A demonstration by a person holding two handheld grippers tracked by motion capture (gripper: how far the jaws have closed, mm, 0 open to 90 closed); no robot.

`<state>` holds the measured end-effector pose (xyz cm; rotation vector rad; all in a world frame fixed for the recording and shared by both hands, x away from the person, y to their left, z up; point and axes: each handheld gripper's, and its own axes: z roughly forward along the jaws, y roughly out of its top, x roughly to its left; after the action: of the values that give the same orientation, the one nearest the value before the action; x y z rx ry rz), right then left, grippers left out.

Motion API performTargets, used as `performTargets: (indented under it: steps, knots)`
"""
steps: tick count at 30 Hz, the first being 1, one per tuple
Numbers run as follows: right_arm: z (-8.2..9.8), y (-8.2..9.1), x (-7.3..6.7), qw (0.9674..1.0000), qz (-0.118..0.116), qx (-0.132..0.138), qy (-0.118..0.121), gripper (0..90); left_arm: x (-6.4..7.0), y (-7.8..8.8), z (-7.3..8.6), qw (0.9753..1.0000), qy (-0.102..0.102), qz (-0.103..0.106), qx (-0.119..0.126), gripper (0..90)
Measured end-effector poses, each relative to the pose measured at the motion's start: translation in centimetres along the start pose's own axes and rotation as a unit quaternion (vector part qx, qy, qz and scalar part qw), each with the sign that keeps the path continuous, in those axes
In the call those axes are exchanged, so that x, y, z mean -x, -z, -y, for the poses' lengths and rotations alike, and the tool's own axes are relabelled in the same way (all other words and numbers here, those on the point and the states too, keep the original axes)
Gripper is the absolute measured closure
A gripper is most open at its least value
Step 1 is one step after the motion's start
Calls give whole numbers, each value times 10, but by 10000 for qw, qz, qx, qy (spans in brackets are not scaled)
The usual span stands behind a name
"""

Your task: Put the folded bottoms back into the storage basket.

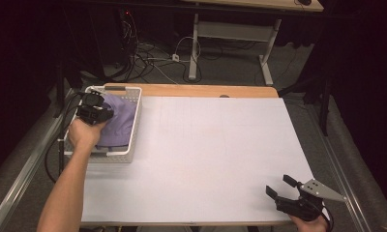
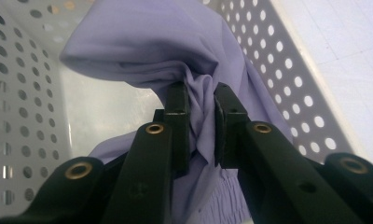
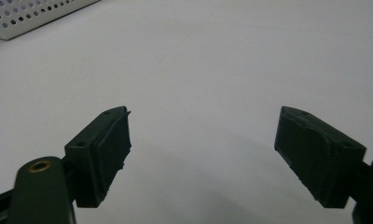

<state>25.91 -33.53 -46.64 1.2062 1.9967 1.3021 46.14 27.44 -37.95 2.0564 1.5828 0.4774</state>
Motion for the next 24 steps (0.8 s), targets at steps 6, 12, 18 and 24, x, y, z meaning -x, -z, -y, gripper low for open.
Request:
performTargets:
  steps: [6, 12, 18, 24]
  knots:
    - [0, 0, 0, 10000, -2, 0, -1, 191, 1, -5, 1, 10000, 14, -8, 11, 720]
    - [0, 0, 0, 10000, -6, -3, 4, 191, 2, -1, 2, 9999, -106, -43, 69, 656]
    - [0, 0, 0, 10000, -5, 1, 5, 191, 1, 5, 2, 9998, -33, -42, 199, 579]
    - [0, 0, 0, 10000, -5, -1, 12, 191, 2, 14, 4, 9993, -68, -103, 340, 532]
